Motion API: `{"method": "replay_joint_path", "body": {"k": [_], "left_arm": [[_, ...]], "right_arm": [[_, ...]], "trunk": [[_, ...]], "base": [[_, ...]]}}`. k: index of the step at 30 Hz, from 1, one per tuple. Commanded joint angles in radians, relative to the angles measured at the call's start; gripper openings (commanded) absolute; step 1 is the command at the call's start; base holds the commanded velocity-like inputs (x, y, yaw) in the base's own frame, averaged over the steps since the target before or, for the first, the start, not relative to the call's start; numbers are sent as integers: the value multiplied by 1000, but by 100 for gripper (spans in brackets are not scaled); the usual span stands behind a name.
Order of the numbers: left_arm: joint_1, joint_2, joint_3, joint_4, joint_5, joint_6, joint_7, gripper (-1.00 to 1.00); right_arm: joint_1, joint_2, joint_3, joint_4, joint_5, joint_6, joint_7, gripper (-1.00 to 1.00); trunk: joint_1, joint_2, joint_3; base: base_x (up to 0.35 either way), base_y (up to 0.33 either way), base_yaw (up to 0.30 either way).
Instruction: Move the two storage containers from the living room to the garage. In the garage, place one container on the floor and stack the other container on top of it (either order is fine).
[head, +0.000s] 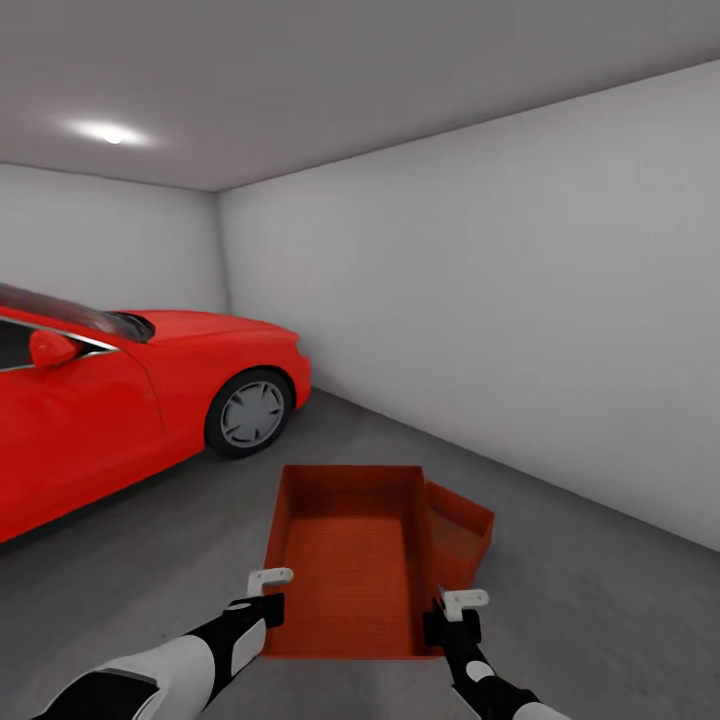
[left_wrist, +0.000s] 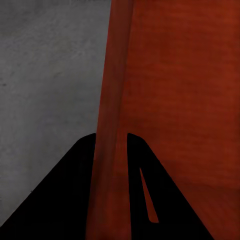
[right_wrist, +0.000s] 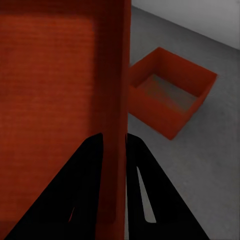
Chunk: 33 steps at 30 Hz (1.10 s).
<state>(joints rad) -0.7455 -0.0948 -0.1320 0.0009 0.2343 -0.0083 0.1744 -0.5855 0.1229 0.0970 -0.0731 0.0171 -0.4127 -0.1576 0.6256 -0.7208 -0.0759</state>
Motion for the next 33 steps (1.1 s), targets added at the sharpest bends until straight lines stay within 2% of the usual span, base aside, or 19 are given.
{"method": "replay_joint_path", "body": {"k": [1,8,33], "left_arm": [[-2,9,48,-2,2,1,5,-100],[-2,9,48,-2,2,1,5,-100],[-2,9,48,-2,2,-1,5,-100]], "right_arm": [[0,-11,-5,1,6,-1,-8,-100],[0,-11,-5,1,7,-1,-9,-100],[0,-11,-5,1,6,-1,-10,-100]], "trunk": [[1,-1,-2],[1,-1,-2],[1,-1,-2]], "base": [[320,180,0],[320,180,-97],[320,180,-280]]}}
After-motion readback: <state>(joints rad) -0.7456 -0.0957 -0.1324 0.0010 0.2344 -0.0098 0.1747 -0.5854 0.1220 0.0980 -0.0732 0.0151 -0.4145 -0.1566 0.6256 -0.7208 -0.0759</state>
